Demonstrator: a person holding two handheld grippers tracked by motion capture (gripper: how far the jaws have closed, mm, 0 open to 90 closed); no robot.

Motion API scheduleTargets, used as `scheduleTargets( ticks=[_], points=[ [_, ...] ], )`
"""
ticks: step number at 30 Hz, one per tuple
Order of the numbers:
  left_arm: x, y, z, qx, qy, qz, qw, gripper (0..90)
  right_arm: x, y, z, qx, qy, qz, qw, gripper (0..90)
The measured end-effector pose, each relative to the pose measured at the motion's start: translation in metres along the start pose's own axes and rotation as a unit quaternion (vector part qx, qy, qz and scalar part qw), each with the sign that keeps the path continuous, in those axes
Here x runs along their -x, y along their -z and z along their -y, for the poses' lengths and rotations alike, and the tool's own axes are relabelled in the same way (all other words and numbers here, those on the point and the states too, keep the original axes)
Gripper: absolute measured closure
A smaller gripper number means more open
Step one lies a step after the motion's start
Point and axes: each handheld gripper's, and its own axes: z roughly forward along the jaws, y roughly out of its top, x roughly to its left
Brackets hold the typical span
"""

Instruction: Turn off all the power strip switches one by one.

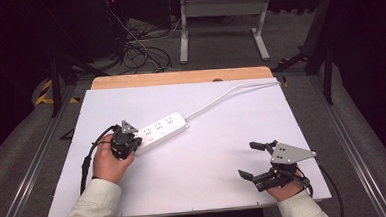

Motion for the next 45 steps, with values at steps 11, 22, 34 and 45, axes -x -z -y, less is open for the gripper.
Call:
scheduleTargets(
  ticks=[11,22,34,45],
  points=[
    [-0.007,0.008,-0.011,0.053,0.023,0.032,0.9978,90.0,0.001,-0.001,0.001,-0.003,-0.005,-0.001,1.0000,7.0],
    [0.003,-0.006,-0.022,0.054,0.016,0.050,0.9972,90.0,0.002,0.000,0.002,-0.001,-0.006,-0.002,1.0000,7.0],
    [0.006,-0.022,-0.022,0.037,0.013,0.044,0.9983,90.0,0.002,0.000,0.002,-0.001,-0.006,-0.003,1.0000,7.0],
    [0.007,-0.023,-0.021,0.032,0.010,0.042,0.9986,90.0,0.002,0.000,0.002,-0.001,-0.005,-0.004,1.0000,7.0]
  ],
)
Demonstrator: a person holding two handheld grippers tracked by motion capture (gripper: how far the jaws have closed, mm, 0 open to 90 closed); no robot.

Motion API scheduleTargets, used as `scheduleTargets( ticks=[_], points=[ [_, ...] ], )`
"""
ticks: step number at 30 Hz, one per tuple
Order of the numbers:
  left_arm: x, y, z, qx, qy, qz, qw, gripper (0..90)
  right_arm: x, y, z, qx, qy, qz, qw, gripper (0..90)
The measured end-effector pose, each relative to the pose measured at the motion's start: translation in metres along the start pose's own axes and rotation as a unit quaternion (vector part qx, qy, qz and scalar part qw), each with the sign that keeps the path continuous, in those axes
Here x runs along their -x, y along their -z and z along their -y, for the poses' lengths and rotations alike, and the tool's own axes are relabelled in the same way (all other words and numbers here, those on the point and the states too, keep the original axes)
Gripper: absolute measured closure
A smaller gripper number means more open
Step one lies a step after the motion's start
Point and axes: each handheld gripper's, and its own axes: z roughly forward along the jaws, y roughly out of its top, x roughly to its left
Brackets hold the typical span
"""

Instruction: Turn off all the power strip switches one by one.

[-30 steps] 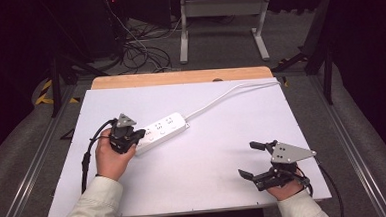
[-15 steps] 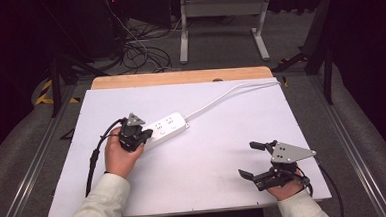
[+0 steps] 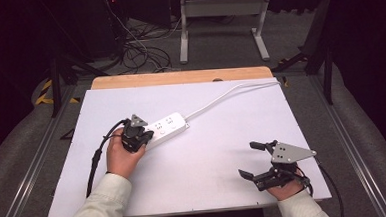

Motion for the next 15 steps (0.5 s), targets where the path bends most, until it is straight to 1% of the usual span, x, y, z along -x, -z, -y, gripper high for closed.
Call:
scheduleTargets(
  ticks=[1,5,6,8,10,12,15],
  points=[
    [-0.0005,0.0000,-0.0001,0.000,-0.003,-0.001,1.0000,90.0,0.0000,-0.0002,0.0000,0.000,-0.001,0.000,1.0000,7.0],
    [0.0005,-0.0007,0.0002,-0.001,-0.002,-0.003,1.0000,90.0,-0.0001,-0.0001,-0.0002,0.000,0.002,0.000,1.0000,7.0],
    [0.0007,-0.0011,0.0002,-0.002,-0.007,-0.004,1.0000,90.0,-0.0002,0.0000,-0.0003,0.001,0.002,0.000,1.0000,7.0],
    [0.0007,-0.0012,0.0003,-0.002,-0.006,-0.004,1.0000,90.0,-0.0002,0.0000,-0.0002,0.000,0.002,0.000,1.0000,7.0],
    [0.0006,-0.0014,0.0004,-0.003,-0.006,-0.008,0.9999,90.0,-0.0003,0.0000,-0.0003,0.000,0.002,0.000,1.0000,7.0],
    [0.0009,-0.0009,0.0006,-0.007,-0.010,-0.021,0.9997,90.0,-0.0006,0.0002,-0.0003,-0.001,0.001,0.000,1.0000,7.0],
    [0.0005,-0.0009,0.0009,-0.007,-0.010,-0.020,0.9997,90.0,-0.0003,0.0000,-0.0002,0.000,0.002,0.000,1.0000,7.0]
  ],
)
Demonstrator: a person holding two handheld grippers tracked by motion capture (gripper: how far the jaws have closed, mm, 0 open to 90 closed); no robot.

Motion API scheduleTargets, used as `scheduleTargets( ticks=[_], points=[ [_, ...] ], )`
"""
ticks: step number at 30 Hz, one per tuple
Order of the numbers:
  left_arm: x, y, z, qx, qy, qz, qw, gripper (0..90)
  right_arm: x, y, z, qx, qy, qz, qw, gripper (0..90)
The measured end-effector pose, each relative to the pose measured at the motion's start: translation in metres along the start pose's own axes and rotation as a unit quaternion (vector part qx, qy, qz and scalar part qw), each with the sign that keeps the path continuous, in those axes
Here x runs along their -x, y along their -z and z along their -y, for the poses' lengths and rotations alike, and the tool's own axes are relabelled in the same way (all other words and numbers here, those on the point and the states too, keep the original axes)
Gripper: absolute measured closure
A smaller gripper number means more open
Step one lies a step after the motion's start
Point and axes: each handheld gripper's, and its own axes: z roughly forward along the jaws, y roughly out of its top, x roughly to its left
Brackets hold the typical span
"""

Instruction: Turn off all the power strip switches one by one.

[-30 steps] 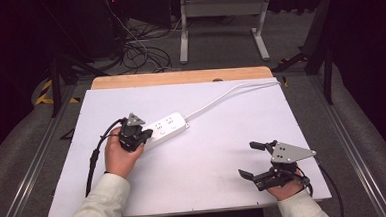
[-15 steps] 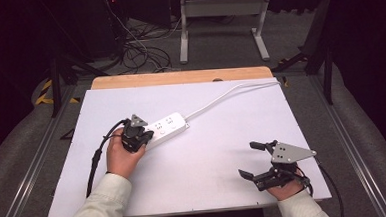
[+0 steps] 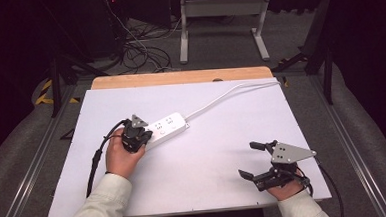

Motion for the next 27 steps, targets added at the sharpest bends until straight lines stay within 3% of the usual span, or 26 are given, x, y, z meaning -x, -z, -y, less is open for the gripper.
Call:
scheduleTargets(
  ticks=[12,15,20,22,24,27],
  points=[
    [0.0027,-0.0015,-0.0003,-0.001,-0.007,-0.002,1.0000,90.0,-0.0001,-0.0003,0.0001,-0.002,-0.001,0.000,1.0000,7.0],
    [0.0009,-0.0016,0.0003,0.002,0.001,0.005,1.0000,90.0,-0.0004,-0.0003,0.0000,-0.002,-0.001,-0.001,1.0000,7.0],
    [0.0035,-0.0023,0.0000,0.003,-0.009,-0.008,0.9999,90.0,-0.0001,-0.0005,0.0002,-0.002,-0.001,-0.001,1.0000,7.0],
    [0.0032,-0.0041,-0.0005,0.008,-0.001,0.010,0.9999,90.0,-0.0004,-0.0006,0.0002,-0.002,-0.002,-0.001,1.0000,7.0],
    [0.0038,-0.0047,-0.0006,0.010,0.003,0.013,0.9999,90.0,-0.0005,-0.0004,0.0001,-0.002,-0.002,-0.001,1.0000,7.0],
    [0.0077,-0.0046,-0.0018,0.005,-0.009,-0.003,0.9999,90.0,-0.0008,-0.0001,0.0001,-0.001,-0.002,-0.001,1.0000,7.0]
  ],
)
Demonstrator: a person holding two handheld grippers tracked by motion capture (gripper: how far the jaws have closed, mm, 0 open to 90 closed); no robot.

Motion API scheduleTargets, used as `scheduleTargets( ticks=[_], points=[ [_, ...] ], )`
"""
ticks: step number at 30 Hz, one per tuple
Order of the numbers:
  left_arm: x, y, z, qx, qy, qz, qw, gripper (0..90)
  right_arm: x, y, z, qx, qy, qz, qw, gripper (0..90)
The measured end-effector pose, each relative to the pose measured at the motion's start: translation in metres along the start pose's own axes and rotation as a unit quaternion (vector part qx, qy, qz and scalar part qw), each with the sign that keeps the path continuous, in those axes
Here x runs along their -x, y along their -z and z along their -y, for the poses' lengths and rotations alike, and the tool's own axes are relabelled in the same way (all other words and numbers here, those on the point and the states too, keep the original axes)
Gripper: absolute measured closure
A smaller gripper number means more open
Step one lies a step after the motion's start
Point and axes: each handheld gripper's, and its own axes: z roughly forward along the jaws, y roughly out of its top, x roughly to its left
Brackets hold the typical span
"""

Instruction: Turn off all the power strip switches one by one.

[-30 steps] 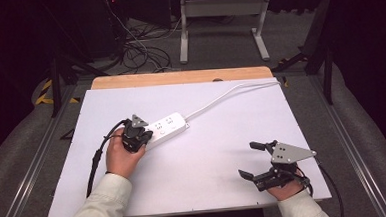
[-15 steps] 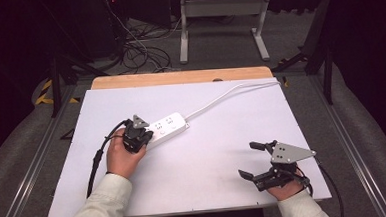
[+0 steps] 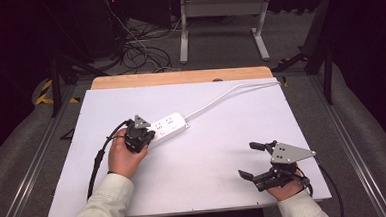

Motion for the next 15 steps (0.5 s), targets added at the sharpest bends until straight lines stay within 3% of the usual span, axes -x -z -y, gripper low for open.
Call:
scheduleTargets(
  ticks=[15],
  points=[
    [0.0000,0.0027,0.0020,-0.003,0.009,0.001,1.0000,90.0,-0.0001,0.0007,0.0002,0.001,0.000,0.001,1.0000,7.0]
  ],
)
